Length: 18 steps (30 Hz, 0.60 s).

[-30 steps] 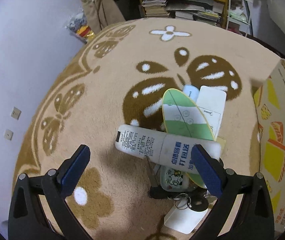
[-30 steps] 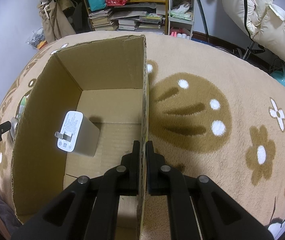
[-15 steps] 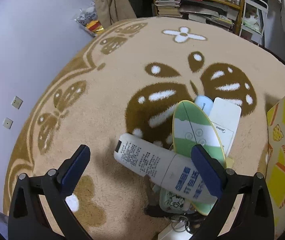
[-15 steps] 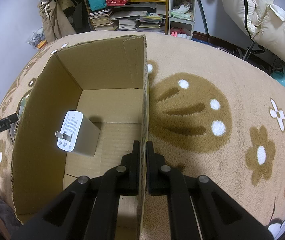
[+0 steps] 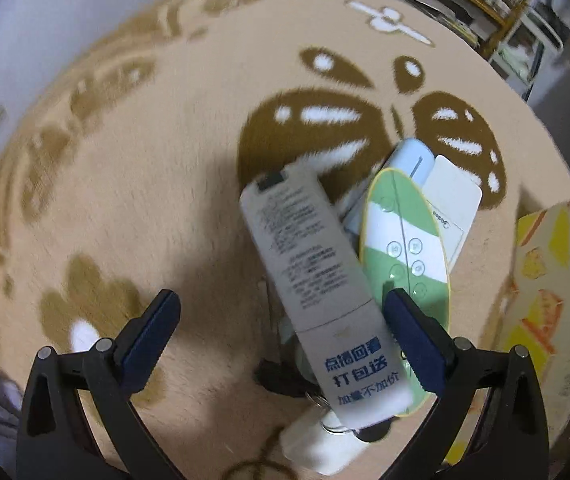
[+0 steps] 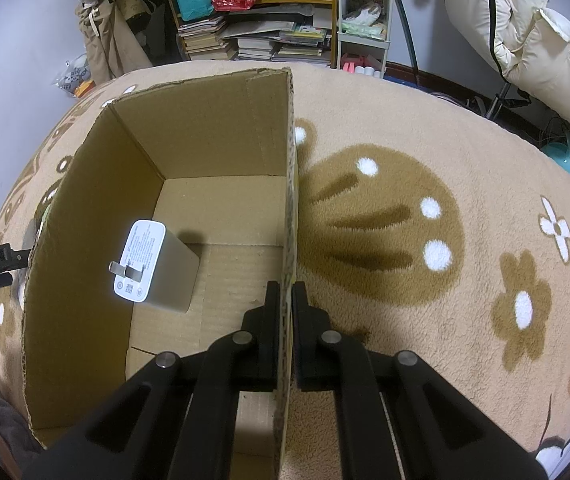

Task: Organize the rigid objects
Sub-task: 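Return the left gripper to the pile and grasp the white remote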

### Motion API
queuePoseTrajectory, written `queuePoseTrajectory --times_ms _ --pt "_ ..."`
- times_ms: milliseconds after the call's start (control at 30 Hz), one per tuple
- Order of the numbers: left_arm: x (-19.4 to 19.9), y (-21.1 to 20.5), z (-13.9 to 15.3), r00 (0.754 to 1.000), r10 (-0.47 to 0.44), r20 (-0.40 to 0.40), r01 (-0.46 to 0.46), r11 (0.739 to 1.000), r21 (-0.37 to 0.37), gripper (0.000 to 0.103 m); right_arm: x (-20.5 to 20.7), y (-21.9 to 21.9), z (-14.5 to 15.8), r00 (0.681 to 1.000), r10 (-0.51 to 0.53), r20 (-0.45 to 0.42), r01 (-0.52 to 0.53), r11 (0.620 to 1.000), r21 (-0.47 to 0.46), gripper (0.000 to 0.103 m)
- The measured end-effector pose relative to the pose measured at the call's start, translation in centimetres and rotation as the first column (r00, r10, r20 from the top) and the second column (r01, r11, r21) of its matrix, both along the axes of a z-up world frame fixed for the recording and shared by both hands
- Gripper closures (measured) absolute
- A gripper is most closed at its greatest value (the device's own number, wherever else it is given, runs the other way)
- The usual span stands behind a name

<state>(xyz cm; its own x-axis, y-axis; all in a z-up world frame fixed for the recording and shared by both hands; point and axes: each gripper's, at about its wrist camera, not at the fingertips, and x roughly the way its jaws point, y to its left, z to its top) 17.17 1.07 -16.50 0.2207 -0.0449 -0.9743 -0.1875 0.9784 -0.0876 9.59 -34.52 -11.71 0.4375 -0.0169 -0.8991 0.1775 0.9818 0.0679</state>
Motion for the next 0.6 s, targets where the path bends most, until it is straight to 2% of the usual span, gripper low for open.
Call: queuePoseTrajectory --times_ms 100,267,333,400,500,600 --pt "0.1 0.3 0.0 1.0 -0.001 0.012 0.002 0.999 -0.033 0.007 0.0 0.0 0.0 1.0 0.001 0.0 -0.001 1.0 -0.001 0.096" --pt "0.4 -0.9 0.8 0.995 -0.048 0.082 0.04 0.994 0.1 0.008 0.0 0.0 0.0 1.0 0.0 0.0 0.0 1.0 0.0 0.096" --pt "0.5 -1.3 0.9 0.993 -0.078 0.091 0.067 0.992 0.109 0.015 0.0 0.0 0.0 1.0 0.001 0.0 -0.001 1.0 -0.001 0.096" --pt "0.8 -1.1 0.9 0.994 -0.076 0.075 0.072 0.996 0.06 0.021 0.0 0.0 0.0 1.0 0.001 0.0 -0.001 1.0 -0.001 0.096" --pt "1.0 0.4 0.3 1.0 -0.003 0.014 0.004 0.998 -0.063 0.022 0.0 0.0 0.0 1.0 0.0 0.0 0.0 1.0 0.0 0.096" --pt "0.7 0.8 0.0 1.0 0.006 0.007 -0.005 0.993 -0.116 0.03 0.0 0.0 0.0 1.0 0.001 0.0 -0.001 1.0 -0.002 0.096"
